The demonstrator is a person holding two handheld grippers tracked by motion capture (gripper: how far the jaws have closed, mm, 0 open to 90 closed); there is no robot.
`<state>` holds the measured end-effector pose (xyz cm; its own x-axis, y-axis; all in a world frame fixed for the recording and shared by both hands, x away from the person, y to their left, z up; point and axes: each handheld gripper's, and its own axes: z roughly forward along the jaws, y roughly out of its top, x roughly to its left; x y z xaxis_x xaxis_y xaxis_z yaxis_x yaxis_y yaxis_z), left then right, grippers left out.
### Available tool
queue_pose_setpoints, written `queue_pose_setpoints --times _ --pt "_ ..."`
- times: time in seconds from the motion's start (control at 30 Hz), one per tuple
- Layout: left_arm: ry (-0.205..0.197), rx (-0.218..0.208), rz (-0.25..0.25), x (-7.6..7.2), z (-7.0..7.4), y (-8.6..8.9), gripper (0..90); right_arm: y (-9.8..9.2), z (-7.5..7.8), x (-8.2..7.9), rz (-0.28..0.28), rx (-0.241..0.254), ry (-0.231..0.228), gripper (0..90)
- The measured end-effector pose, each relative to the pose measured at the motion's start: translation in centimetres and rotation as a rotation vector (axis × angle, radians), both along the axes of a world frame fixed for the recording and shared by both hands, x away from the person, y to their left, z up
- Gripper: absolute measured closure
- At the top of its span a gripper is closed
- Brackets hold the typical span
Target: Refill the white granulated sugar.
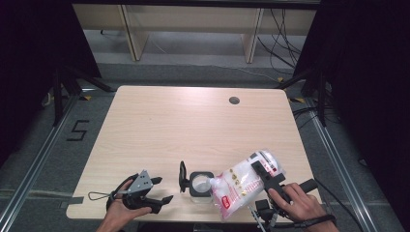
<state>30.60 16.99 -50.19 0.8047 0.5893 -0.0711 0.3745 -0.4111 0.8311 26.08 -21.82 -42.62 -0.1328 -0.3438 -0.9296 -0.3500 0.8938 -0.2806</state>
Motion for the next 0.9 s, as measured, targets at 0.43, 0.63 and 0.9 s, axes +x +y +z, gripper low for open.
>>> queue_pose_setpoints --times 0.43,0.63,0.9 --pt "-0.007 0.008 -0.009 0.08 0.10 0.08 24.1 -0.04 -0.05 0.07 0.002 0.013 0.001 44.0" --pt "-0.006 0.005 -0.007 0.07 0.10 0.09 24.0 -0.03 0.06 0.11 0.004 -0.004 0.007 44.0" --pt "0.002 -0.003 0.006 -0.01 0.10 0.08 23.9 -0.08 0.02 0.18 0.013 0.001 0.002 44.1"
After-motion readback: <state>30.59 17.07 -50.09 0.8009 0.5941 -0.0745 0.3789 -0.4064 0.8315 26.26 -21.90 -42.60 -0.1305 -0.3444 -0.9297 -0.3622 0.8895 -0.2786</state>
